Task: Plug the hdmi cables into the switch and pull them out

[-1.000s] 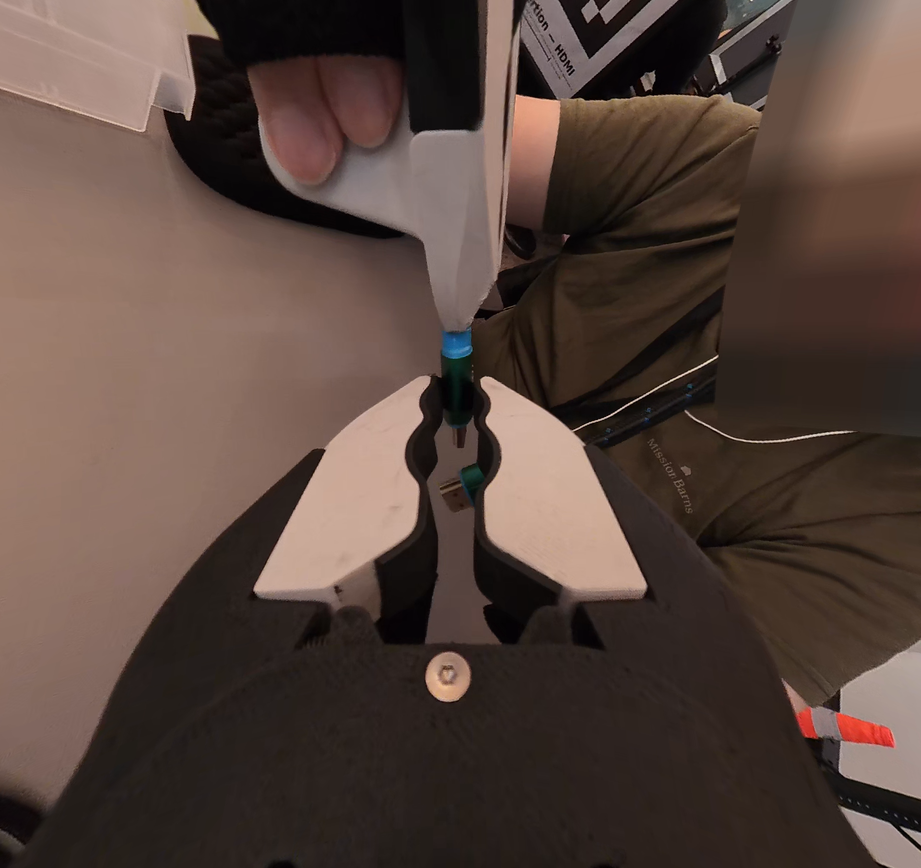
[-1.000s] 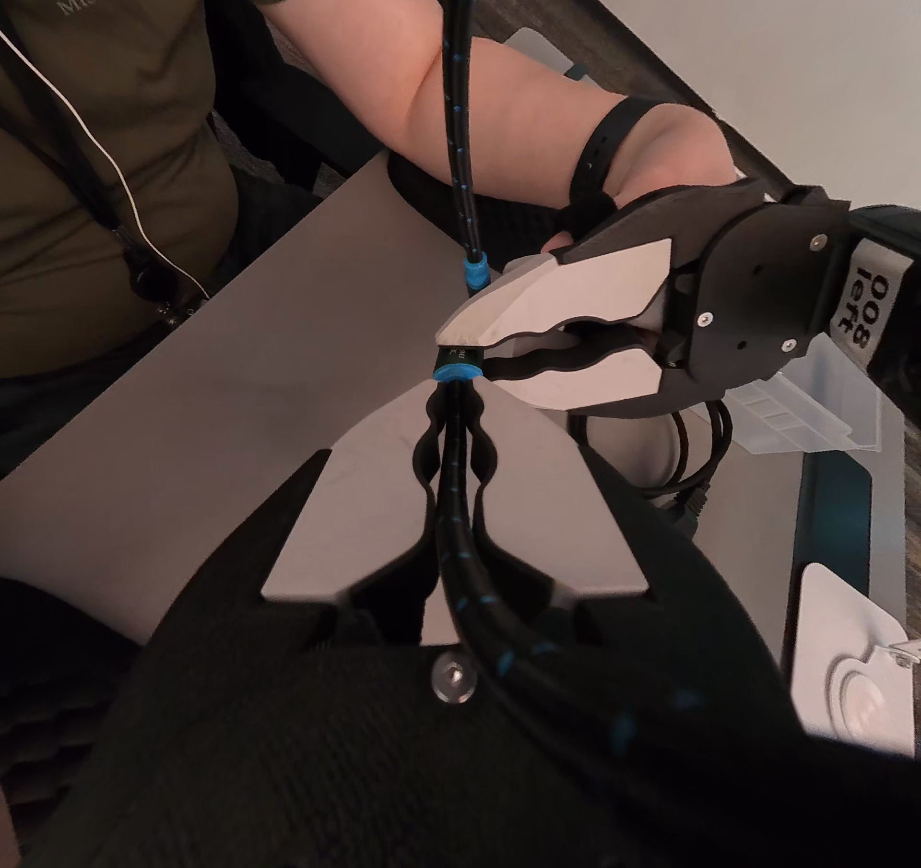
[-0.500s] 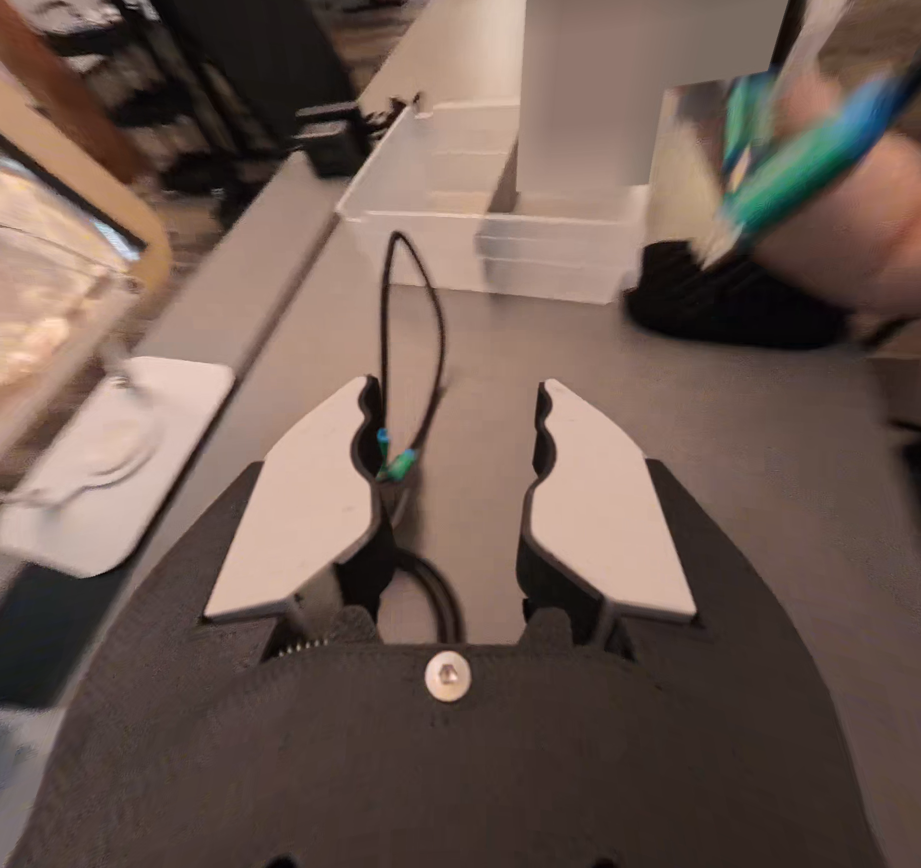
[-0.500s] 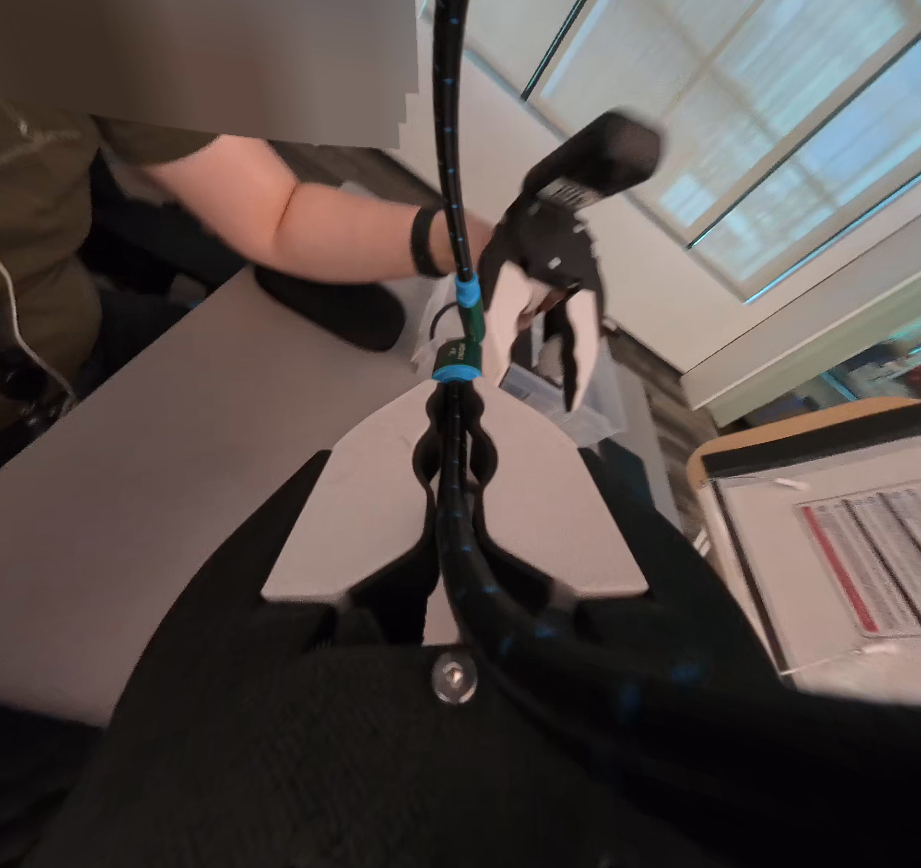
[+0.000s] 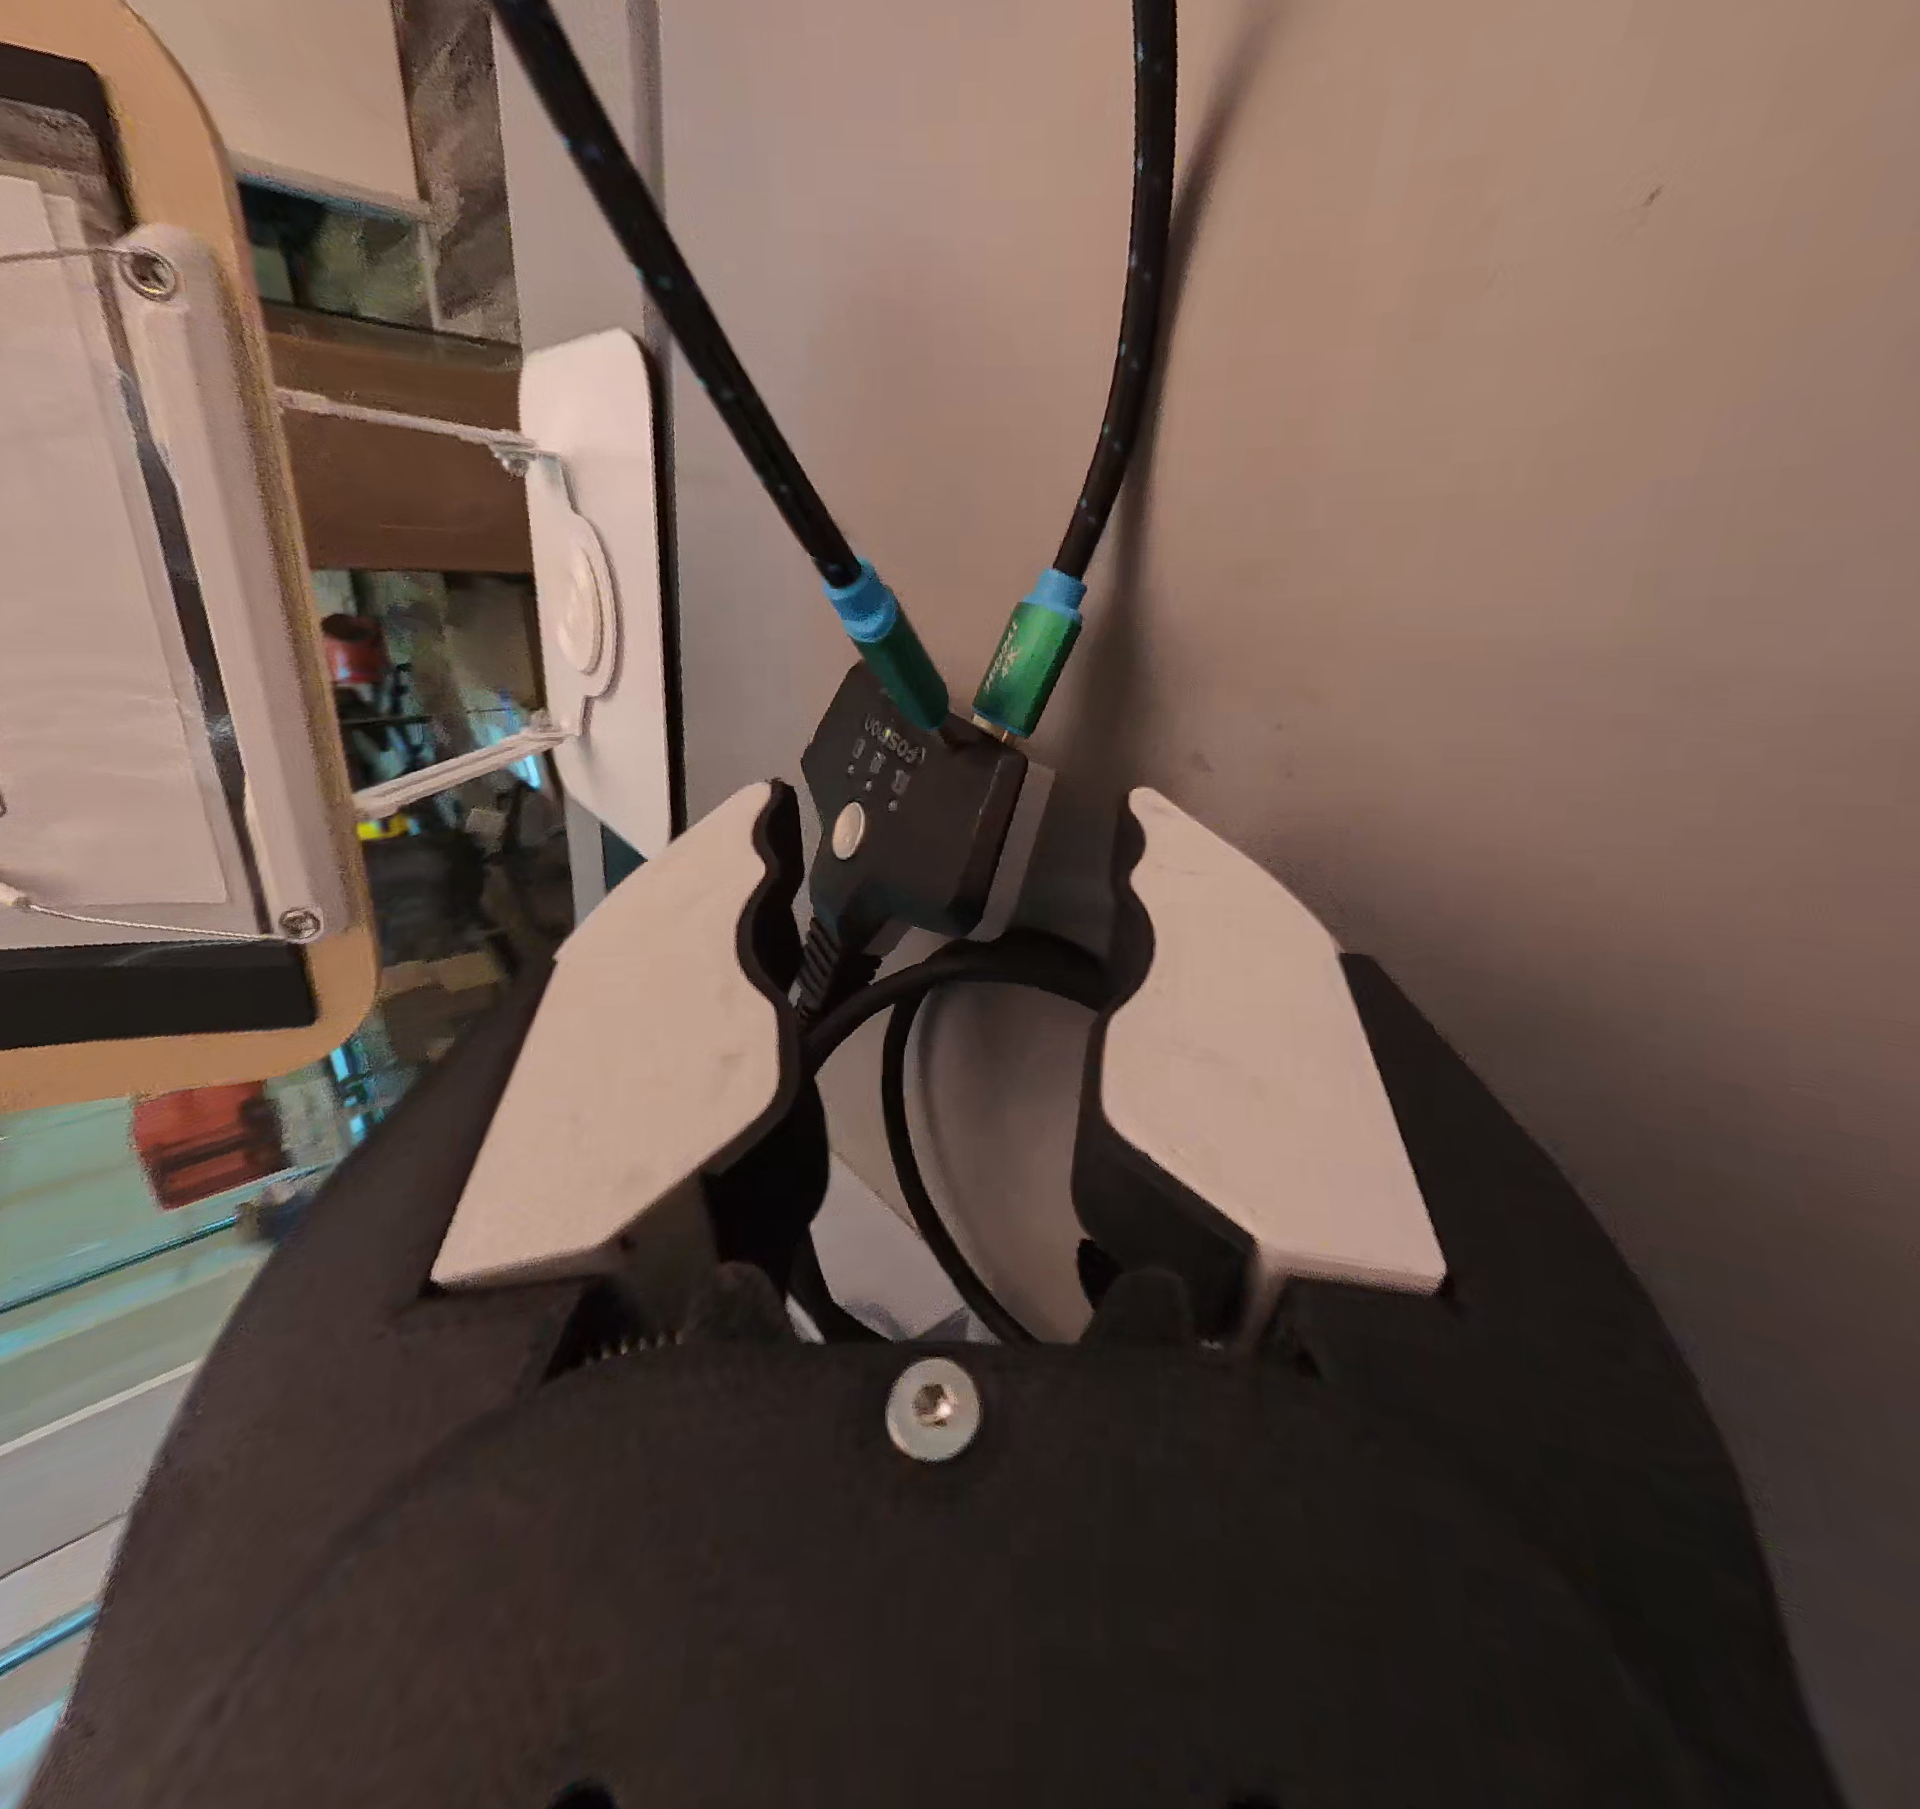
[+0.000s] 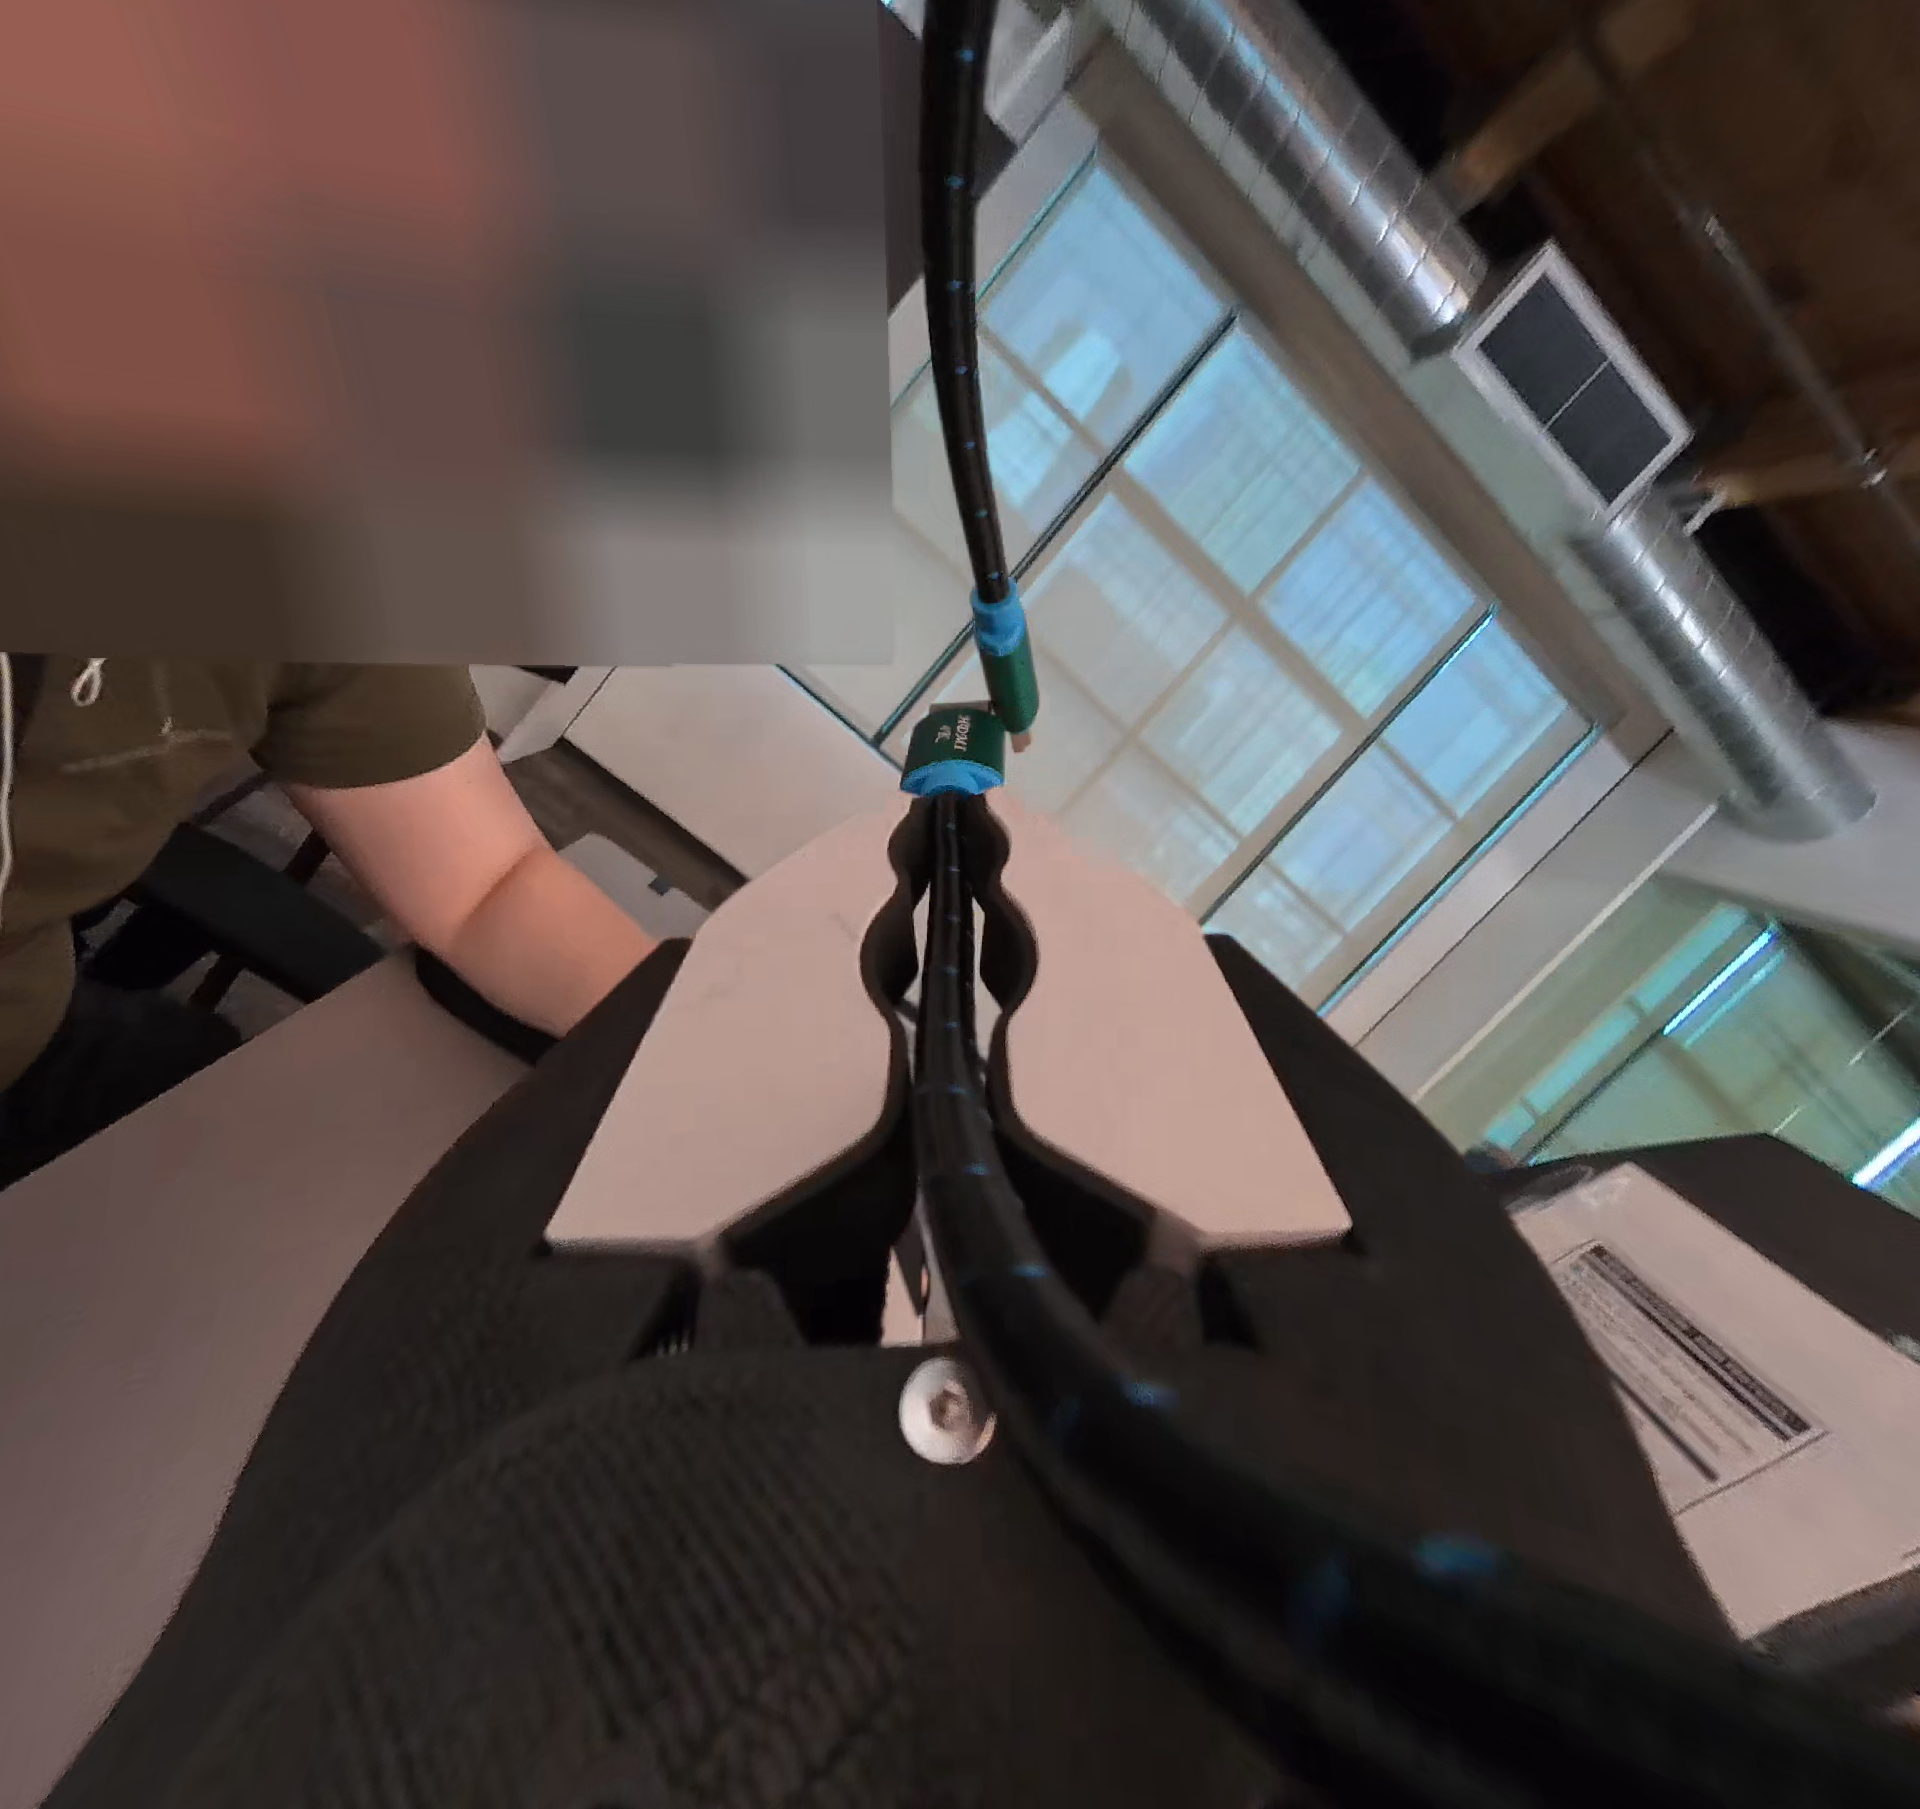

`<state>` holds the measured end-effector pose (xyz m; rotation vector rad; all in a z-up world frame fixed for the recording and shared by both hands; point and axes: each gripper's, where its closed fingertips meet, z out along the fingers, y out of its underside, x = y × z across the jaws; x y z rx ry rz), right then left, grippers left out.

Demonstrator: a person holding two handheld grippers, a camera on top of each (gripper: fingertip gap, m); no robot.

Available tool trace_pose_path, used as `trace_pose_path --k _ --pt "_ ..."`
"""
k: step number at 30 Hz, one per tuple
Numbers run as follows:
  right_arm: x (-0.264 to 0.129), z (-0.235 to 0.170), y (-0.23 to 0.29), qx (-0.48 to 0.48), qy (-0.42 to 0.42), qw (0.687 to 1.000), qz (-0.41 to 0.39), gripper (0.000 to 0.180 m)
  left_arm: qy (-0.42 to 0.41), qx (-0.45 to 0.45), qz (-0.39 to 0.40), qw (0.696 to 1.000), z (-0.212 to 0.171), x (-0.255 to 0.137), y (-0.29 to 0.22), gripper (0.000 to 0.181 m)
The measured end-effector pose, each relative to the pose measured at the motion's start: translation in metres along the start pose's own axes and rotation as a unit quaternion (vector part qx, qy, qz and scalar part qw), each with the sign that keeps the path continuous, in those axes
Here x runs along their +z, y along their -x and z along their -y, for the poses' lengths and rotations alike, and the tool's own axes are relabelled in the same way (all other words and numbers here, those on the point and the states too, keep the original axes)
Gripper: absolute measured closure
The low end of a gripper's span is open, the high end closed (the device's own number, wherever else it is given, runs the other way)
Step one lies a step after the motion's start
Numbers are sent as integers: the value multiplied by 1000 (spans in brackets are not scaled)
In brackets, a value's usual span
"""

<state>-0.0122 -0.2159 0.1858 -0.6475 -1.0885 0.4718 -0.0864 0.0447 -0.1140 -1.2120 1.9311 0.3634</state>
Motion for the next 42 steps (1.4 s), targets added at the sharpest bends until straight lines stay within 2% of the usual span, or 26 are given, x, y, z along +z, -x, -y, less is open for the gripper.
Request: trace_pose_path --k 4,11,19,25,30,34,42 --pt "-7 11 -1 -11 -17 1000 -7 172 55 14 17 998 -21 18 0 129" --pt "-7 17 2 -23 -19 1000 -5 172 98 36 51 993 -39 32 7 136" --pt "-11 19 2 -20 -22 1000 -5 172 104 123 98 982 -33 45 10 148" --pt "-9 14 2 -14 -13 1000 -3 172 96 127 139 977 -30 48 20 156" --pt "-10 3 -9 1 8 1000 -27 172 73 22 140 987 -28 32 37 160" --pt "-15 -3 -22 20 14 998 -61 172 20 -42 166 985 -23 6 56 160" --pt "-22 -21 -40 47 37 992 -108 172 -145 -126 237 952 7 -76 103 160"
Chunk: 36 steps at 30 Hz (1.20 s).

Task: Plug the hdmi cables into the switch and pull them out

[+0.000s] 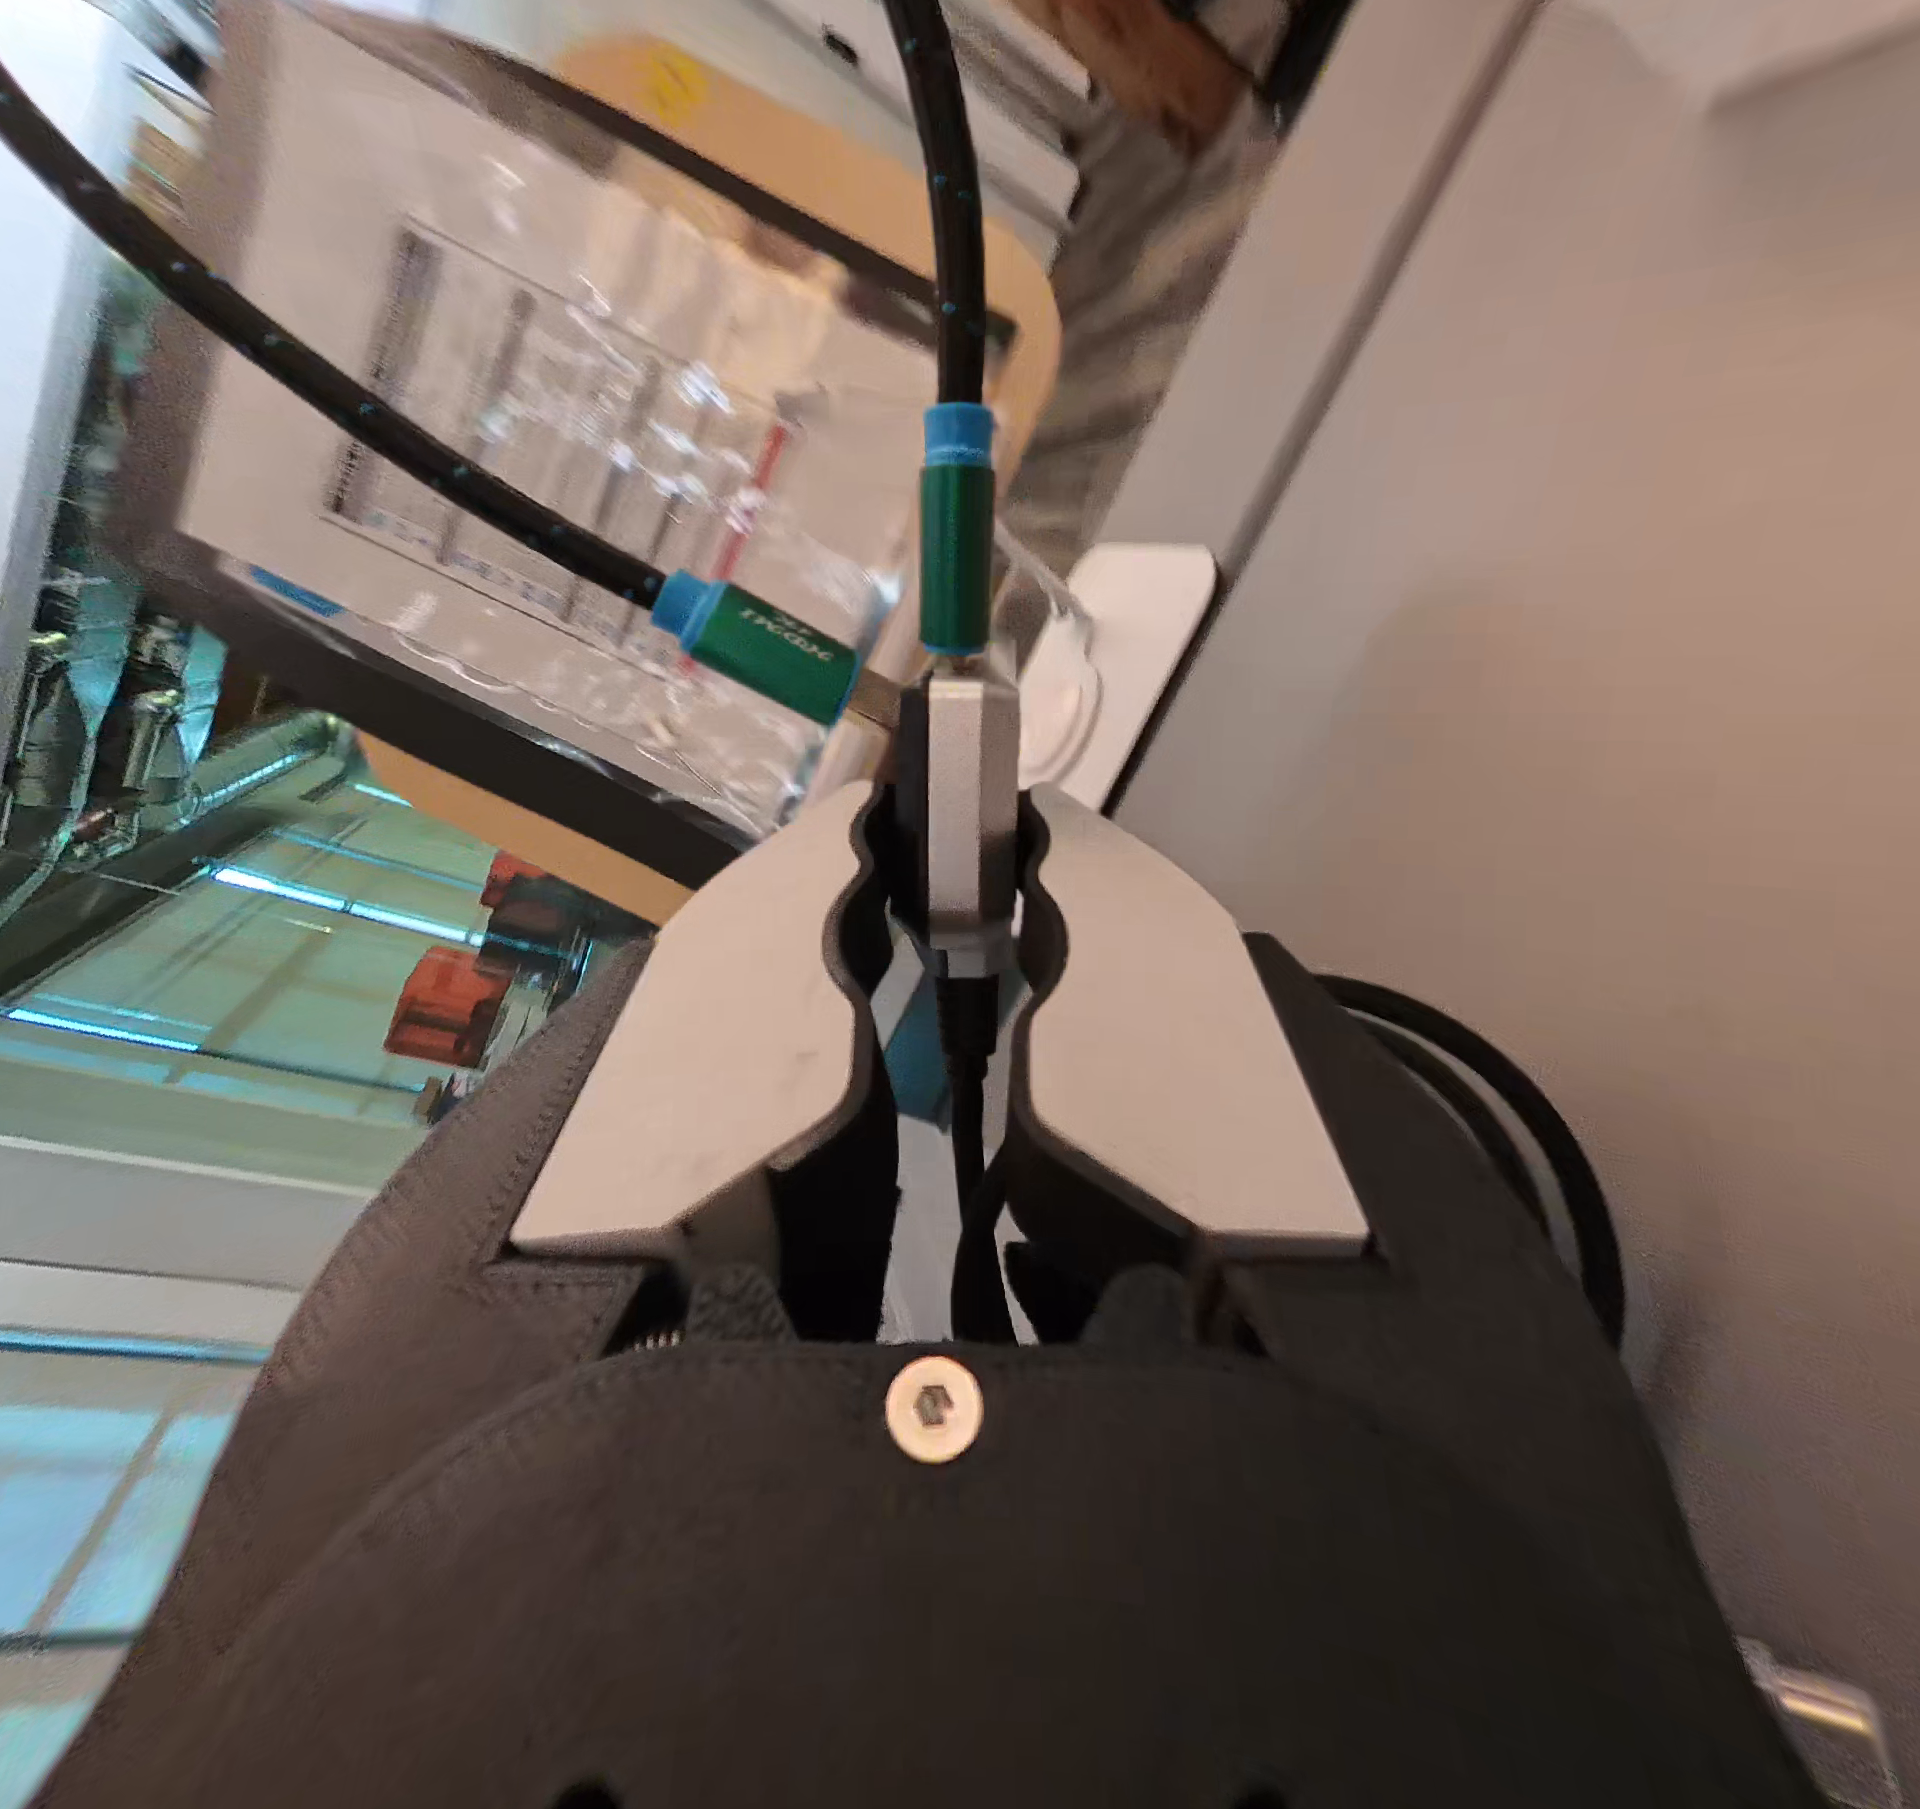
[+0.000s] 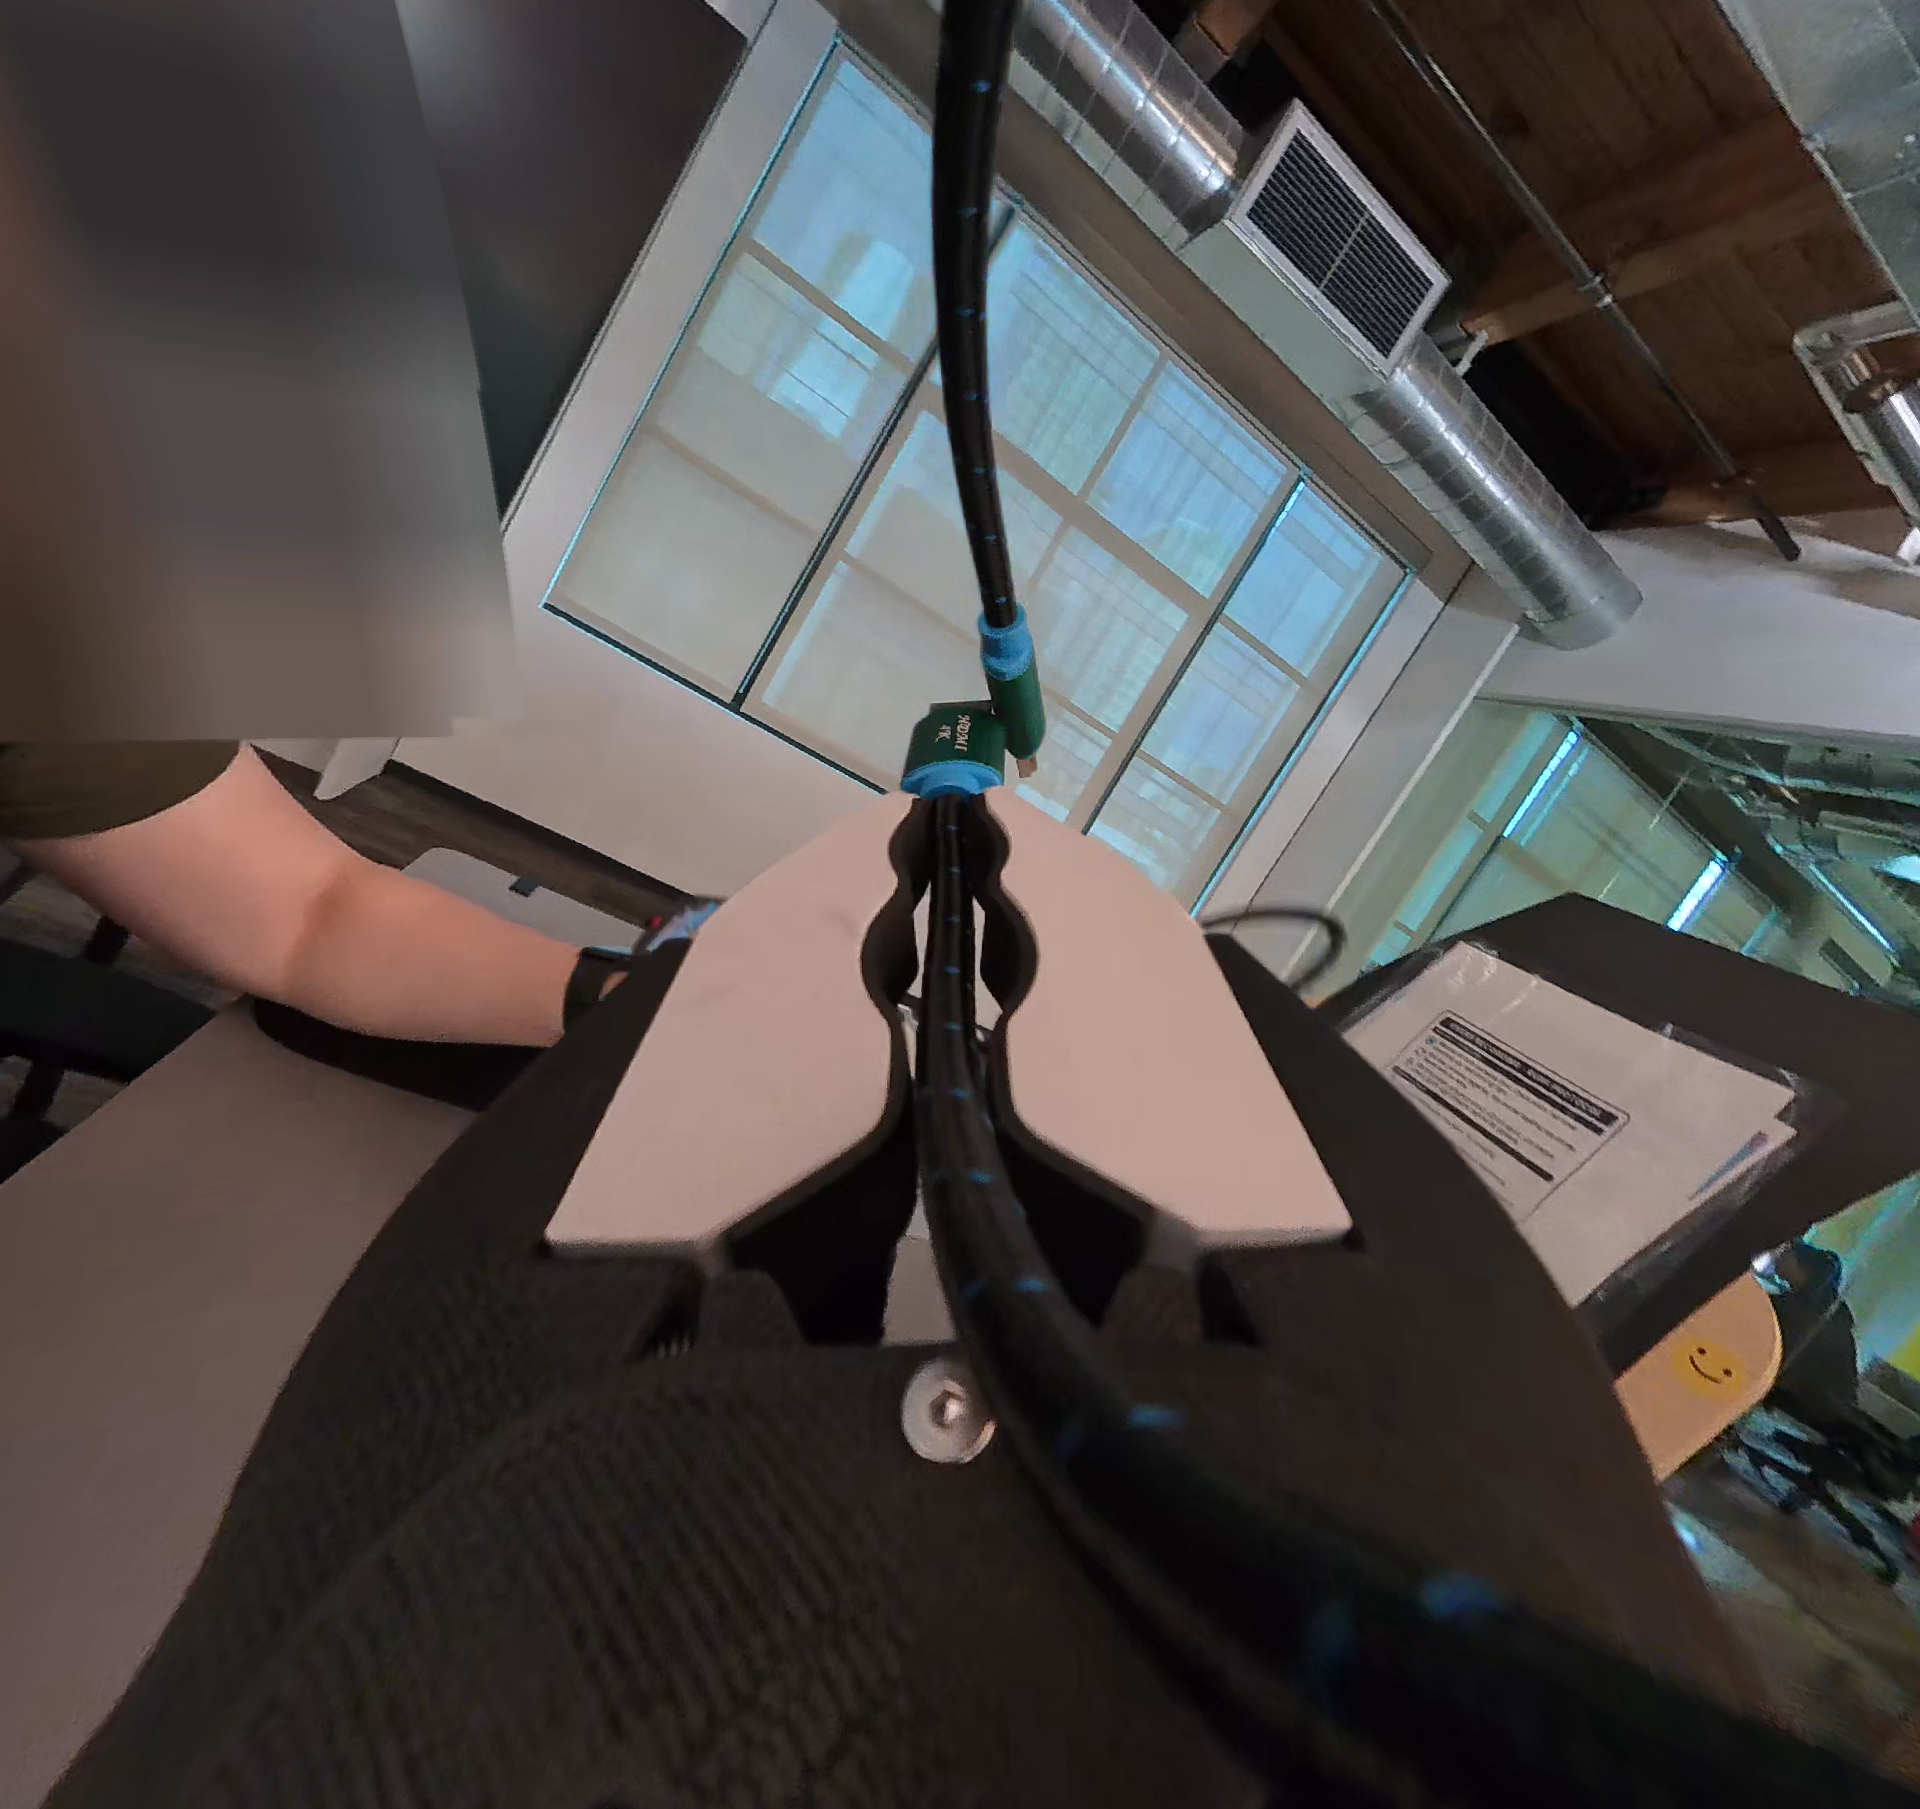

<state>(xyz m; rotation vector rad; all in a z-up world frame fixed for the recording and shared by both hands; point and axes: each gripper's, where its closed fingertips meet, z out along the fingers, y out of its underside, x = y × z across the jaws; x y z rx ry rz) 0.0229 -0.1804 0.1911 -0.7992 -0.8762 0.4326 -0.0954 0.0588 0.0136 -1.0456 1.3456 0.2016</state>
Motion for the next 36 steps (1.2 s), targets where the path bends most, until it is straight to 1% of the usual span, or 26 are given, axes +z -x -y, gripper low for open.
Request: trace_pose_path --k 2,5,7,9,12,13,15,19,22,27,29,33,36 --pt "1 -7 -7 12 6 1000 -16 172 -44 -31 8 999 18 -13 14 161" --pt "6 -23 -19 44 39 997 -41 172 -112 -74 19 991 45 -37 36 161" --pt "13 -31 -18 55 54 996 -38 172 -154 -91 36 983 59 -53 52 160" --pt "24 -31 -7 51 46 998 -8 172 -205 -99 53 972 73 -72 65 160" --pt "38 -29 24 -3 32 998 62 173 -255 -96 80 959 85 -95 80 161" --pt "43 -31 32 -25 38 996 76 172 -269 -86 90 955 89 -102 82 161" --pt "51 -37 38 -56 58 994 80 172 -293 -64 116 947 95 -114 85 161" --pt "64 -46 45 -84 96 989 79 172 -303 -10 155 940 104 -126 85 161" --pt "70 -52 45 -101 120 985 66 172 -306 7 163 938 109 -131 83 160" --pt "72 -46 41 -67 85 992 61 172 -303 -7 160 939 108 -132 88 160" --pt "68 -49 36 -58 87 993 54 172 -299 -8 162 940 106 -132 90 160" --pt "62 -70 30 -53 137 988 50 172 -289 3 166 943 102 -127 89 160" --pt "59 -91 34 -62 201 975 68 172 -280 19 173 944 100 -123 87 161"
